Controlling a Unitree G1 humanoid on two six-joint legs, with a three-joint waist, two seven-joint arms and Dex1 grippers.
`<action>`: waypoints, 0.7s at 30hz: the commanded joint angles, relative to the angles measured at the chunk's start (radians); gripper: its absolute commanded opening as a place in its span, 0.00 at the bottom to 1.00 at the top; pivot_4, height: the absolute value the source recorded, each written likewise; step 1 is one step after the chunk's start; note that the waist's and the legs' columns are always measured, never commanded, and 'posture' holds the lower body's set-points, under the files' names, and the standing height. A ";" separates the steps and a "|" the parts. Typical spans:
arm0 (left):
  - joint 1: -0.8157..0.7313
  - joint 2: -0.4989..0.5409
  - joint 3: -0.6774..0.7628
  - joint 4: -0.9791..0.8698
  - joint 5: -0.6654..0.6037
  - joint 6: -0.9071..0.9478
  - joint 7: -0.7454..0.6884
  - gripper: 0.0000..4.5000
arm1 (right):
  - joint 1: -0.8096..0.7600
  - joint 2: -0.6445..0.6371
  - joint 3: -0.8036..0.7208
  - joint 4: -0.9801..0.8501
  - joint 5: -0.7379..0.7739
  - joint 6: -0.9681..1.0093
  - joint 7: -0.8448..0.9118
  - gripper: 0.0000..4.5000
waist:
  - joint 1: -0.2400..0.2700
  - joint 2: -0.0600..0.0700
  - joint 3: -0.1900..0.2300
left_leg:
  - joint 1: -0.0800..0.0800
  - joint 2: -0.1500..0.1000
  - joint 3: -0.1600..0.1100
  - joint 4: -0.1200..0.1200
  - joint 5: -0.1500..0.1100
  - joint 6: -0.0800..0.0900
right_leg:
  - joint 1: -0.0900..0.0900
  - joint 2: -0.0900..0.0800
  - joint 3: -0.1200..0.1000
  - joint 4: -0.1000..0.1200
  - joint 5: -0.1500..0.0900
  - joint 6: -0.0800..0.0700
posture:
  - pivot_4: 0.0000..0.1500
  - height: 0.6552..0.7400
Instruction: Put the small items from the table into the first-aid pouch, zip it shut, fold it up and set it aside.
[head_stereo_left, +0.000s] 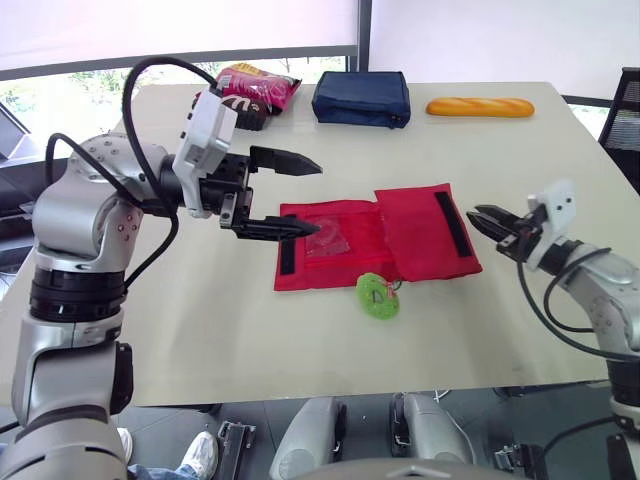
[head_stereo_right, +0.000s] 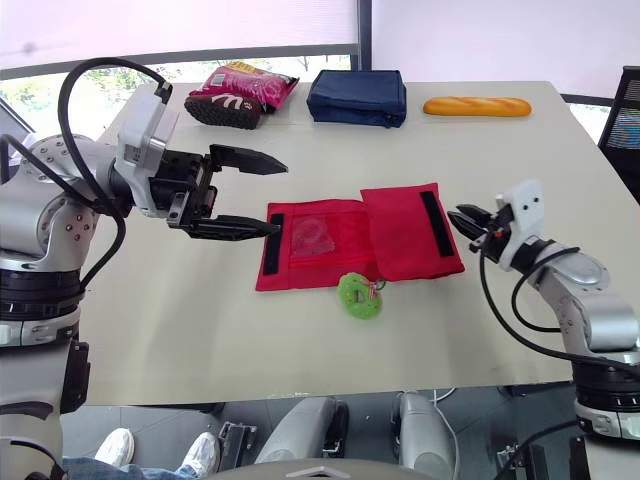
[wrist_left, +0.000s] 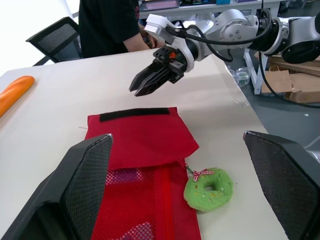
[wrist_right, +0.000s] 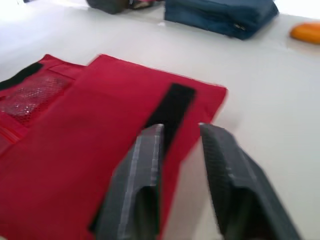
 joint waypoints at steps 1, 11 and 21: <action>0.007 0.016 0.028 -0.029 -0.012 -0.006 0.000 1.00 | -0.010 -0.003 -0.016 0.019 0.006 -0.075 0.078 0.64 | -0.003 0.000 0.000 | 0.000 0.000 0.000 0.000 0.000 0.000 | 0.000 0.000 0.000 0.000 0.000 0.000 | 1.00 0.99; 0.081 0.030 0.058 -0.068 -0.031 0.019 0.039 1.00 | -0.114 0.029 0.019 0.175 0.050 0.103 0.123 0.91 | -0.001 0.000 0.000 | 0.000 0.001 0.000 0.000 0.000 0.000 | 0.000 0.000 0.000 0.000 0.000 0.000 | 1.00 0.99; 0.128 0.056 0.090 -0.127 -0.053 0.050 0.079 1.00 | -0.105 0.028 0.054 0.056 0.156 0.388 0.144 0.91 | 0.000 0.000 0.000 | 0.000 0.001 0.000 0.000 0.000 0.000 | 0.000 -0.001 0.000 0.000 0.000 0.000 | 1.00 0.99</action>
